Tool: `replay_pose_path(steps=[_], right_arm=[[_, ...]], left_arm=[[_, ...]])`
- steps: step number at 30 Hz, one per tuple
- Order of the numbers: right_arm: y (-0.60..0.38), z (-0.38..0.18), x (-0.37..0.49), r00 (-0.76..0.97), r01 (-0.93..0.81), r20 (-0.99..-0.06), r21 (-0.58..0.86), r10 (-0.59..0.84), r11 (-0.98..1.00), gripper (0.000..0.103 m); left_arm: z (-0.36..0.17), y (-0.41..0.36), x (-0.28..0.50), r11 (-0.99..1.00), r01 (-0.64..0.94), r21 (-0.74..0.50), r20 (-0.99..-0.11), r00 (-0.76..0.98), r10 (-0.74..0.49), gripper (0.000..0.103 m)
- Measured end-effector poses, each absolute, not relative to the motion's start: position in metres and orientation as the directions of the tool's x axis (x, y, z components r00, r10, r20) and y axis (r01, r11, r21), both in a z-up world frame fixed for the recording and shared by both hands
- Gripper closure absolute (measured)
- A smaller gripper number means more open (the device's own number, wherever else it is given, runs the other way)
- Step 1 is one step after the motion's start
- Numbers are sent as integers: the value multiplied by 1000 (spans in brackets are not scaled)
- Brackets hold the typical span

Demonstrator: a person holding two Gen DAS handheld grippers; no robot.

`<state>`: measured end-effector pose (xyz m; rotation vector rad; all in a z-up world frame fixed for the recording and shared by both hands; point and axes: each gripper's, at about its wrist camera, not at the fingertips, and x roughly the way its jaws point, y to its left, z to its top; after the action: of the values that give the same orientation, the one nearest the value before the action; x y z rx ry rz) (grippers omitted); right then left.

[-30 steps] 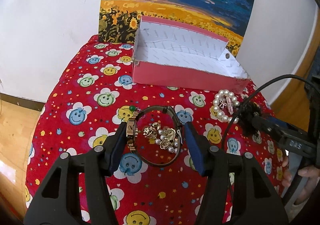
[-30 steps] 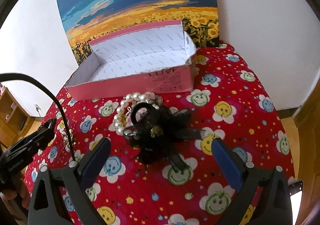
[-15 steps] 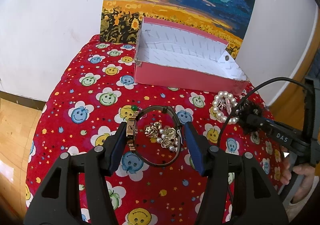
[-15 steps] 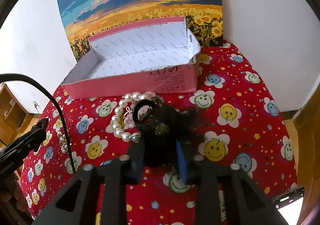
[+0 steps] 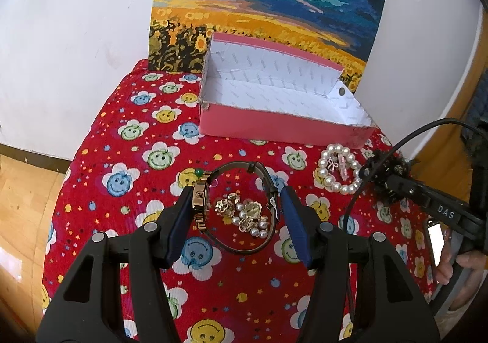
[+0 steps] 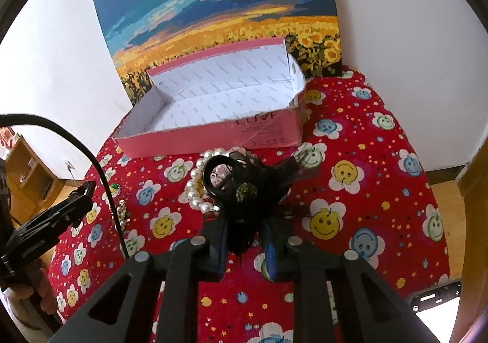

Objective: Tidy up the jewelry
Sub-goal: 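Hold the watch in the left tool while the right tool grasps the black feather clip, then carry the watch with the left tool into the pink box while the right tool drops the clip there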

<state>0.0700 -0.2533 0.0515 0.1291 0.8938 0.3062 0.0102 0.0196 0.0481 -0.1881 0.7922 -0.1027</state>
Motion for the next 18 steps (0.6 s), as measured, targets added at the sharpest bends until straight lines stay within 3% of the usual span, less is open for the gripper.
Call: replay_pose_path(steps=[18], right_arm=[[-237,81,80,636,-274,-718,134,284,952,82]], left_arm=[[83,8,50,985,64,-160,-666,730,-156,49]])
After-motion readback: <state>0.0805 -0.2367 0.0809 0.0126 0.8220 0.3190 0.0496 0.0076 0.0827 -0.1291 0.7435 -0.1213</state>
